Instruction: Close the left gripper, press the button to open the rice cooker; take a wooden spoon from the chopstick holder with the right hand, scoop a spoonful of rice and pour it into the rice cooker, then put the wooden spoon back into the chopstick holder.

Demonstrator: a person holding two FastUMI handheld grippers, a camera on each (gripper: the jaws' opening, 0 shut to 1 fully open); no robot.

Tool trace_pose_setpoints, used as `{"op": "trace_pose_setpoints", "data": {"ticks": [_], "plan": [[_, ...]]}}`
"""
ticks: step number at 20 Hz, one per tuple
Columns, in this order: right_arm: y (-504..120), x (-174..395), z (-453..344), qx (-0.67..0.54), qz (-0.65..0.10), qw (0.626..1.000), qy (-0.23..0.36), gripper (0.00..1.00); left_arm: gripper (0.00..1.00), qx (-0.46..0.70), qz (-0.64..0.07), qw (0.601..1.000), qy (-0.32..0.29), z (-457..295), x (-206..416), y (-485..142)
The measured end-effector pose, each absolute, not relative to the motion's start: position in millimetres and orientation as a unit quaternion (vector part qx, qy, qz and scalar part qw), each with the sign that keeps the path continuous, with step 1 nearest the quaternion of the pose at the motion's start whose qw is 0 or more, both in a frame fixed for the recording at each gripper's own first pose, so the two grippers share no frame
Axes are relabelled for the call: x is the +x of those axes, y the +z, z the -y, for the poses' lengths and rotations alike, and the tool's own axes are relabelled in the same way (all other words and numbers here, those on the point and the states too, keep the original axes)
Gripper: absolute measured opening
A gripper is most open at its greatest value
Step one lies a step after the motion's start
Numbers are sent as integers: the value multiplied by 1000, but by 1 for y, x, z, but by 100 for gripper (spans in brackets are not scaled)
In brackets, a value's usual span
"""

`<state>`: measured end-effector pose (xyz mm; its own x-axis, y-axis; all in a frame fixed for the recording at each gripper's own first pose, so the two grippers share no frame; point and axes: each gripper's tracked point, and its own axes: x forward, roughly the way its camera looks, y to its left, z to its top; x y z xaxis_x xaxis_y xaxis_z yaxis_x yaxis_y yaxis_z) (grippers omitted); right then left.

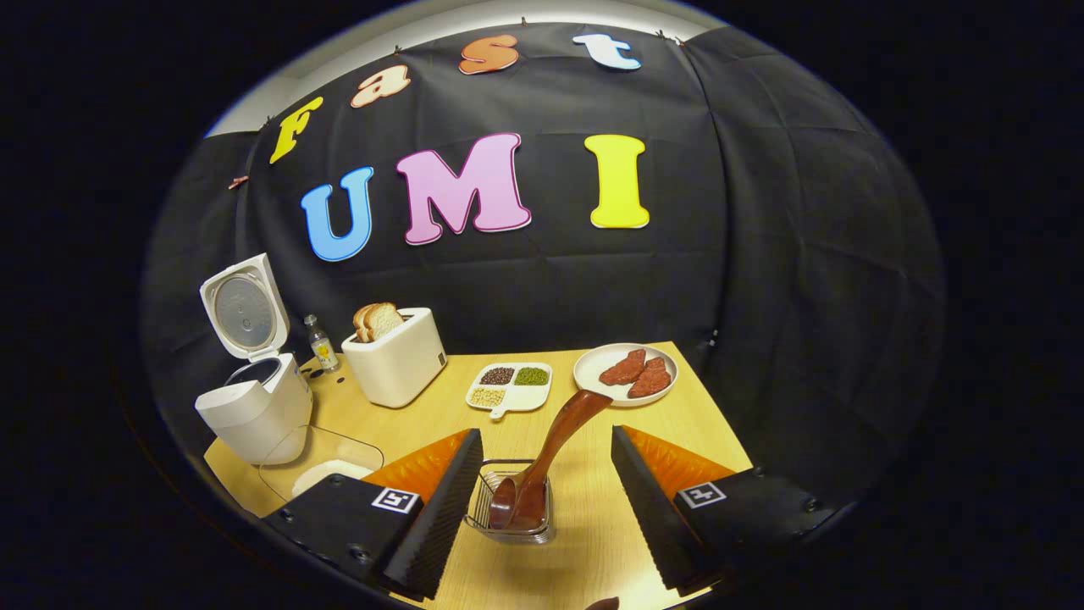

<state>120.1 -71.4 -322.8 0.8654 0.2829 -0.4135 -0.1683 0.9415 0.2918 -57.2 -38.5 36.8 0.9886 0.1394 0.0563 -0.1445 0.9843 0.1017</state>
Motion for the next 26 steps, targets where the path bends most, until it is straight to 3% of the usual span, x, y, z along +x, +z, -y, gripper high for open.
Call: {"op": "trace_pose_setpoints", "data": {"ticks": [5, 7, 10, 14, 16, 19, 26], "plan": [[-377, 145, 47, 143, -287, 934, 156, 89, 97, 64, 9, 992, 111, 43, -71, 34], [-391, 150, 38, 152, -304, 925, 168, 76, 97, 70, 4, 990, 124, 41, -77, 33], [-404, 155, 41, 147, -307, 926, 163, 33, 97, 84, -3, 987, 137, 40, -83, 34], [-382, 135, 36, 181, -277, 927, 176, 15, 97, 97, -1, 985, 146, 37, -84, 41], [-378, 132, 37, 177, -272, 929, 178, 9, 97, 95, 2, 984, 148, 37, -84, 43], [-365, 138, 45, 209, -260, 928, 164, 9, 97, 87, 4, 987, 138, 36, -80, 39], [-270, 144, 64, 218, -179, 952, 116, 9, 97, 63, 9, 994, 88, -3, -51, 27]]}}
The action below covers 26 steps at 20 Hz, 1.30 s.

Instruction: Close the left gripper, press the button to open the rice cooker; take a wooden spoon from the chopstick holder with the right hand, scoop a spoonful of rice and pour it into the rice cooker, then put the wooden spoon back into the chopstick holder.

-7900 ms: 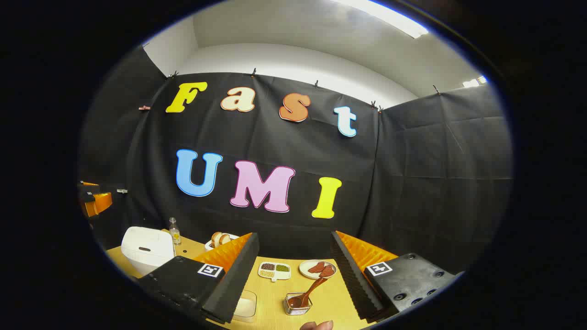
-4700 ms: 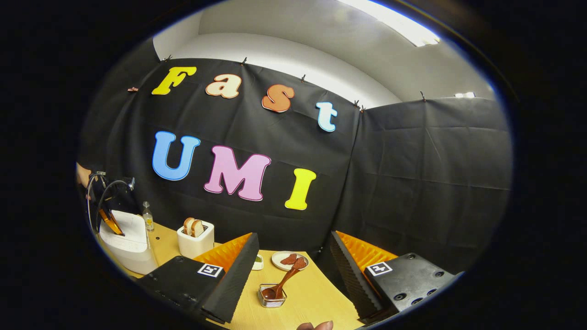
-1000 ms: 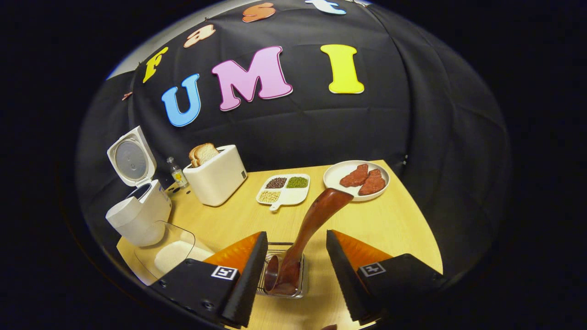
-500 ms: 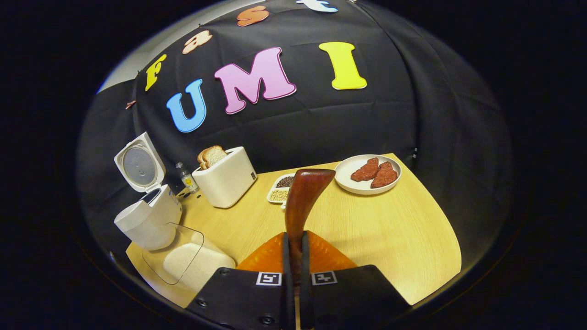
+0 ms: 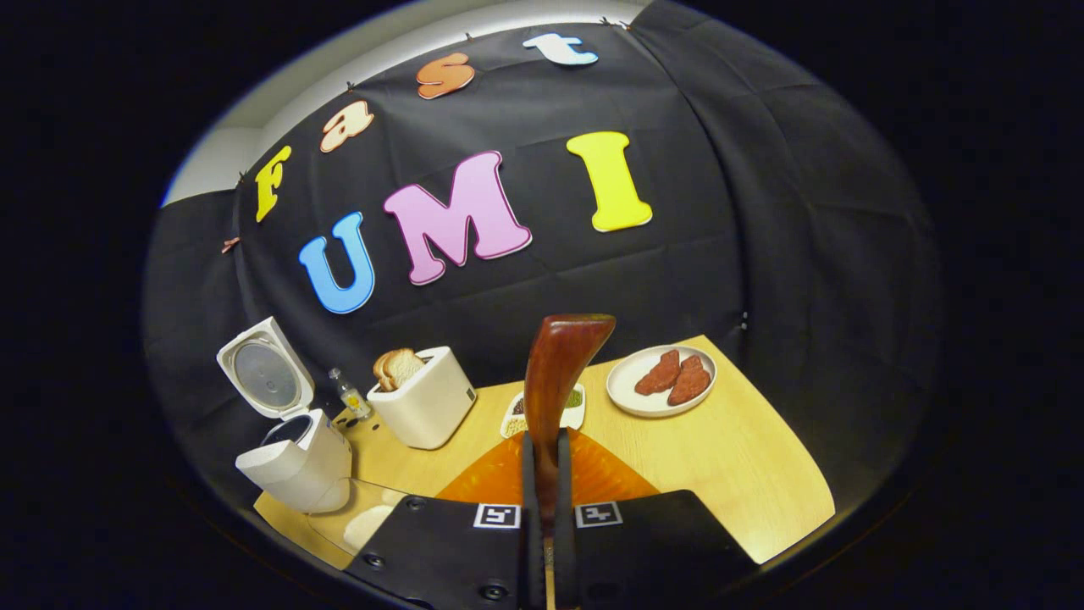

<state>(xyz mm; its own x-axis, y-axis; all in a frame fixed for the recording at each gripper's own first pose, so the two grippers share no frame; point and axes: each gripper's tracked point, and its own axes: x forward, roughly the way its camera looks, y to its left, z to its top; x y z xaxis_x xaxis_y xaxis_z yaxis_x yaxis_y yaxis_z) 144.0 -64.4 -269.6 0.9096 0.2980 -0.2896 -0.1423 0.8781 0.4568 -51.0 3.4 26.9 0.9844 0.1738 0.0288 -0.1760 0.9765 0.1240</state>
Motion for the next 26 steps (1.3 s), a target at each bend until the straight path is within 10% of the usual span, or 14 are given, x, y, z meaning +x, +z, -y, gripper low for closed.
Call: {"op": "trace_pose_setpoints", "data": {"ticks": [10, 26], "plan": [[-173, 81, -66, 205, -127, 959, 149, 8, 97, 49, 11, 999, -5, -62, -26, 8], [-348, 60, -193, -35, -270, 954, 123, 8, 97, 31, -9, 999, -31, -113, -12, -20]]}}
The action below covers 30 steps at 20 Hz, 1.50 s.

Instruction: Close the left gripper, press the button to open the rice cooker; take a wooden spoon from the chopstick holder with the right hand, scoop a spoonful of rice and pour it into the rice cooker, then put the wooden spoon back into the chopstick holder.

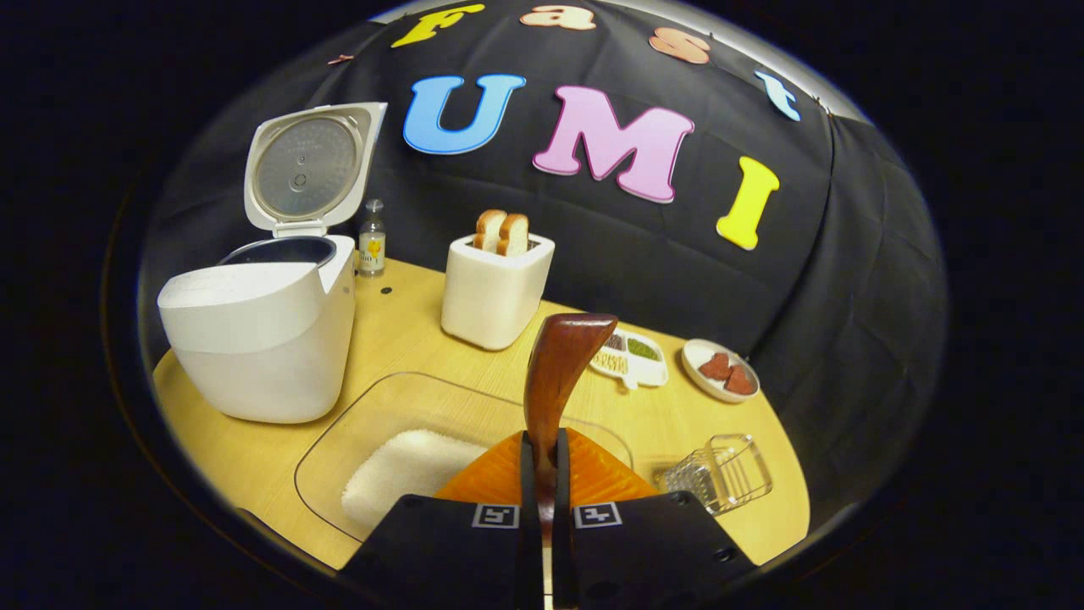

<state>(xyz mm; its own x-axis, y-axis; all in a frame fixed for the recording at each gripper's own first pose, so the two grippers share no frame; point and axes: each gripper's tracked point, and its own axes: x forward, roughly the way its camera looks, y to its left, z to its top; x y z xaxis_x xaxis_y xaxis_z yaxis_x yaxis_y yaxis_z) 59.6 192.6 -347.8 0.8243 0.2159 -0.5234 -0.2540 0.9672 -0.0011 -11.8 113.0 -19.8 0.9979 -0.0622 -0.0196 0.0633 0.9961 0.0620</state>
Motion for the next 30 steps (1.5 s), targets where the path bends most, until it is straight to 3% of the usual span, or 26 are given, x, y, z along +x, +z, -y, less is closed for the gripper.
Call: {"op": "trace_pose_setpoints", "data": {"ticks": [5, 6, 13, 27, 30], "plan": [[-349, 54, -216, 123, -297, 942, 97, 13, 100, 23, -10, 999, -23, -121, -17, -21], [-349, 55, -217, 160, -301, 936, 89, 9, 97, 27, -11, 999, -19, -124, -18, -22], [-362, 55, -189, 411, -325, 851, 36, 8, 97, 43, -3, 999, -18, -118, -25, -15], [-302, 62, -133, 585, -251, 769, 66, 8, 100, 37, -6, 999, -10, -116, -38, -17], [-291, 64, -130, 612, -248, 748, 68, 8, 97, 37, -6, 999, -13, -114, -40, -17]]}}
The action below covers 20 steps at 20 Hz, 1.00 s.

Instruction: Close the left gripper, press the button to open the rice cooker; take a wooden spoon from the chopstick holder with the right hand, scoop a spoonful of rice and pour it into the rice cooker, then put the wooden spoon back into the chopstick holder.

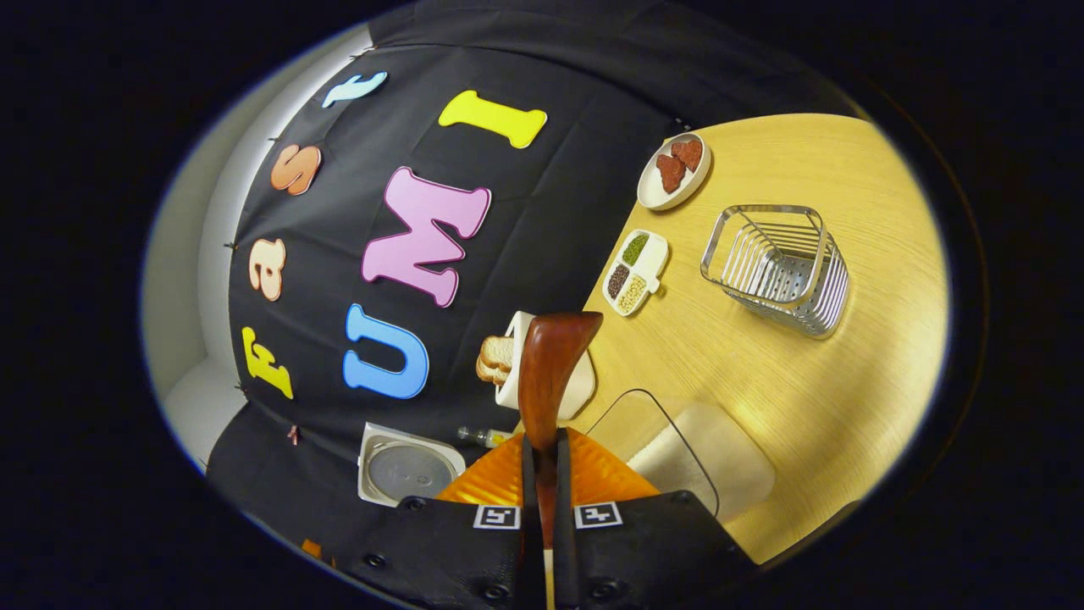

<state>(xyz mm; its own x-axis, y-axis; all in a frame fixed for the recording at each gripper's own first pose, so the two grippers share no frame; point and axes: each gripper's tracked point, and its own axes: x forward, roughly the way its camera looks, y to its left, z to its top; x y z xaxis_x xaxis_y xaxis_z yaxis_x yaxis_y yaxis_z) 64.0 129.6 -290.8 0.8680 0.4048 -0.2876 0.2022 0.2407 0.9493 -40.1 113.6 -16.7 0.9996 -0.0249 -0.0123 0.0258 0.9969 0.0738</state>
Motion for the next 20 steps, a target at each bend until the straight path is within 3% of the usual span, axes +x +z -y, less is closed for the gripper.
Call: {"op": "trace_pose_setpoints", "data": {"ticks": [5, 12, 20], "plan": [[-257, 76, -120, 668, -211, 711, 63, 8, 97, 38, -2, 999, -16, -113, -41, -13], [-209, 88, -136, 672, -199, 708, 81, 8, 97, 39, 11, 999, -7, -118, -45, -9], [-146, 105, -217, 679, -209, 692, 130, 8, 97, 25, 5, 1000, 0, -137, -48, -23]]}}
